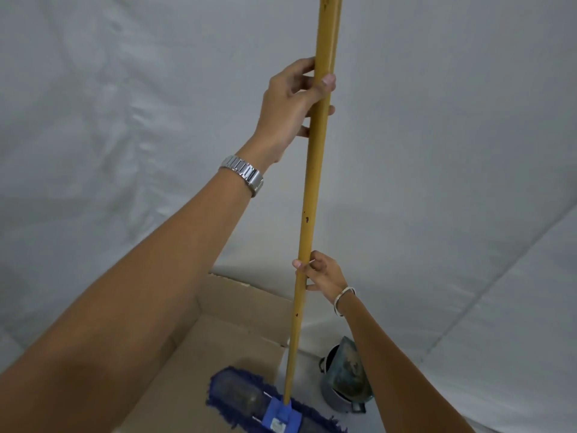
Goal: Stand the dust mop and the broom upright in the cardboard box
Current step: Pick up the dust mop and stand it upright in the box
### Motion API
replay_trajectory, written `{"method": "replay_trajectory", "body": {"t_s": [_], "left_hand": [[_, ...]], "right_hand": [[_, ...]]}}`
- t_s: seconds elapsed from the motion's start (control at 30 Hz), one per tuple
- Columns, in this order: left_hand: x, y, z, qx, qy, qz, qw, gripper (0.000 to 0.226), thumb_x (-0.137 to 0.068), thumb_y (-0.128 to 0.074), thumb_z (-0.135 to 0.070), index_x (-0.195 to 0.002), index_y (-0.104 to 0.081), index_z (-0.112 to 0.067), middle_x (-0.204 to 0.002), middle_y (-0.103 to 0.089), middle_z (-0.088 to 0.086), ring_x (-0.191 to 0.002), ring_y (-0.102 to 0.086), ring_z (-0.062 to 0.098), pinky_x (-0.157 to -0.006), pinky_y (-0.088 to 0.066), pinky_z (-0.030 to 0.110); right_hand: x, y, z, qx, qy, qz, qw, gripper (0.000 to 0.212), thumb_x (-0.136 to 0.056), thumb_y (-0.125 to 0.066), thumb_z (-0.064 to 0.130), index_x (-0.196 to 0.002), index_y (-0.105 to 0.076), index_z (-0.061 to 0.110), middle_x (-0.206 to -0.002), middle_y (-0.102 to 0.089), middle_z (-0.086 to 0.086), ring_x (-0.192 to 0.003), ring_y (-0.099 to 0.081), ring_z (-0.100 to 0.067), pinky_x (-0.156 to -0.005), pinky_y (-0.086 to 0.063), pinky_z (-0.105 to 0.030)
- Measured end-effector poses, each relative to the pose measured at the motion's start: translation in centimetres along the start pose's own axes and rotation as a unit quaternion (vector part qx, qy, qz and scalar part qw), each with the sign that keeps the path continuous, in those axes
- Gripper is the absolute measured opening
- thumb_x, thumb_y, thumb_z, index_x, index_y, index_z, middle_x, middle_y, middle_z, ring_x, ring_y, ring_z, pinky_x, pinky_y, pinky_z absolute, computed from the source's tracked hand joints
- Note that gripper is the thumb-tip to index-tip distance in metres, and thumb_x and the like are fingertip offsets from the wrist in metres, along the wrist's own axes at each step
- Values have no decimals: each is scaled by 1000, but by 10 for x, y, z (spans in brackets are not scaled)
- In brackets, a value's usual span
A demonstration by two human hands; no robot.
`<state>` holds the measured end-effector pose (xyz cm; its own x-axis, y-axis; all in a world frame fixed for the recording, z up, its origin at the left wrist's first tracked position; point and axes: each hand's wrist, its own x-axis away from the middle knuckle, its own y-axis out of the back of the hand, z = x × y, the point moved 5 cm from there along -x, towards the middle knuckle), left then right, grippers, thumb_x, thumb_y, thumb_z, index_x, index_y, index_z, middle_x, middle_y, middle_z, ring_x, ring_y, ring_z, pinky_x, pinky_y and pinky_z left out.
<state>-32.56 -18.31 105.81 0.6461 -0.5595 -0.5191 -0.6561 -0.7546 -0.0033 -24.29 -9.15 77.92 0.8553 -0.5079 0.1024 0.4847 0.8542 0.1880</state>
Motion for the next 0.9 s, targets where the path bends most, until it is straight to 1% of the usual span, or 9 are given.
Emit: {"method": "replay_trajectory", "body": {"t_s": [0.1, 0.23, 0.33, 0.4, 0.43, 0.57, 0.67, 0.8, 0.9], "left_hand": [[-14, 32, 28, -9, 7, 10, 1000, 30, -90, -59, -22, -118, -55, -14, -107, -65, 10, -83, -72, 21, -57, -55, 28], [-38, 78, 75, -13, 16, 4, 1000, 37, -91, -58, -20, -125, -53, -9, -119, -61, 18, -84, -72, 21, -60, -57, 30], [-51, 107, 106, -14, 25, 11, 1000, 40, -90, -58, -17, -129, -51, -7, -121, -60, 20, -84, -72, 21, -62, -58, 32], [-61, 128, 128, -15, 33, 16, 999, 42, -90, -58, -15, -131, -50, -8, -120, -60, 20, -86, -72, 22, -64, -59, 34], [-67, 138, 138, -14, 37, 13, 999, 43, -89, -59, -13, -131, -49, -8, -119, -60, 20, -87, -72, 23, -66, -60, 36], [-95, 177, 185, -10, 55, 23, 998, 46, -87, -61, -10, -132, -49, -6, -115, -61, 15, -90, -71, 27, -72, -61, 42], [-121, 200, 224, -4, 76, 40, 996, 48, -86, -62, -9, -132, -49, -5, -120, -60, 18, -92, -70, 28, -75, -60, 45], [-151, 227, 277, 7, 111, 54, 992, 49, -85, -64, -9, -132, -49, -6, -119, -58, 19, -96, -67, 32, -76, -59, 47], [-165, 243, 317, -2, 136, 64, 989, 49, -84, -66, -9, -130, -52, -7, -112, -59, 10, -91, -68, 27, -73, -61, 41]], "right_hand": [[-38, -32, -7, 4, -2, 2, 1000, 32, -72, -74, 28, -48, -54, 31, -46, -54, 12, -85, -65, -36, -81, -54, -58], [-103, -73, -12, 22, 9, -9, 1000, 27, -67, -78, 22, -54, -56, 29, -48, -56, 13, -74, -64, -32, -78, -56, -54], [-145, -104, -15, 52, 34, -17, 998, 23, -70, -77, 19, -64, -56, 25, -63, -62, 3, -67, -64, -24, -63, -60, -32], [-173, -126, -17, 66, 44, -28, 996, 22, -71, -76, 20, -66, -56, 26, -67, -64, 3, -66, -63, -19, -53, -53, -16], [-185, -135, -20, 70, 42, -34, 996, 19, -72, -76, 19, -68, -57, 24, -70, -65, 2, -68, -63, -18, -56, -53, -15], [-242, -168, -28, 91, 23, -49, 994, 16, -72, -75, 15, -77, -60, 12, -78, -66, -7, -75, -61, -21, -73, -52, -30], [-283, -184, -35, 104, -1, -83, 991, 18, -71, -75, 13, -75, -58, 14, -76, -64, -7, -74, -60, -21, -71, -49, -29], [-323, -195, -49, 134, -34, -132, 982, 18, -68, -76, 11, -74, -60, 7, -72, -60, -8, -70, -57, -24, -66, -48, -34], [-346, -201, -55, 131, -35, -164, 977, 21, -69, -75, 10, -67, -56, 17, -66, -57, -2, -66, -56, -22, -62, -47, -28]]}}
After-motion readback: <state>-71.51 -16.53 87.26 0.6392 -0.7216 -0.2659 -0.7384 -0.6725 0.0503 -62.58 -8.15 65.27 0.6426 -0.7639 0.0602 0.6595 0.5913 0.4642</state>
